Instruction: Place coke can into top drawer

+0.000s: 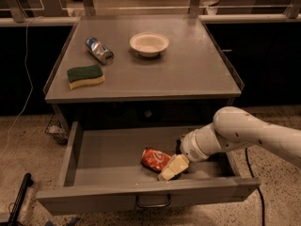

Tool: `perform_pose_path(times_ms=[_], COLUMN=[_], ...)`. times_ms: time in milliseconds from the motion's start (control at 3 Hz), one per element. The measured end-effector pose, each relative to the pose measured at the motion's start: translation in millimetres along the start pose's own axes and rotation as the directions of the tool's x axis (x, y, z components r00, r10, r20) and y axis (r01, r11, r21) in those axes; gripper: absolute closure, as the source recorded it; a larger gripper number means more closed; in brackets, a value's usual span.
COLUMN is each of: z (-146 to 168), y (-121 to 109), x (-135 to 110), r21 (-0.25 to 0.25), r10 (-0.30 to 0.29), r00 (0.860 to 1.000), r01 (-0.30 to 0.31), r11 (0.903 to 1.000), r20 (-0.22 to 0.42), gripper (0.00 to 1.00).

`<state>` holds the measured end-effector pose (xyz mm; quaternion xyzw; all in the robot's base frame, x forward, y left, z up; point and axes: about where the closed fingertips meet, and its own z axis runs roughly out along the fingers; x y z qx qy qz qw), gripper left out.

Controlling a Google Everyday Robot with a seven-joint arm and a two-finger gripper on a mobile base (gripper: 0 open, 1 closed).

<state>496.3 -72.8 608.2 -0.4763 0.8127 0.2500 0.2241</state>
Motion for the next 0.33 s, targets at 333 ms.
perform_pose_path(times_ms=[333], z=[0.0], y=[0.0], x=[0.0], r21=[0.000], r10=[0.000], r00=[1.000], r01=[0.000], r11=[1.0000], r20=[0.000], gripper=[0.00])
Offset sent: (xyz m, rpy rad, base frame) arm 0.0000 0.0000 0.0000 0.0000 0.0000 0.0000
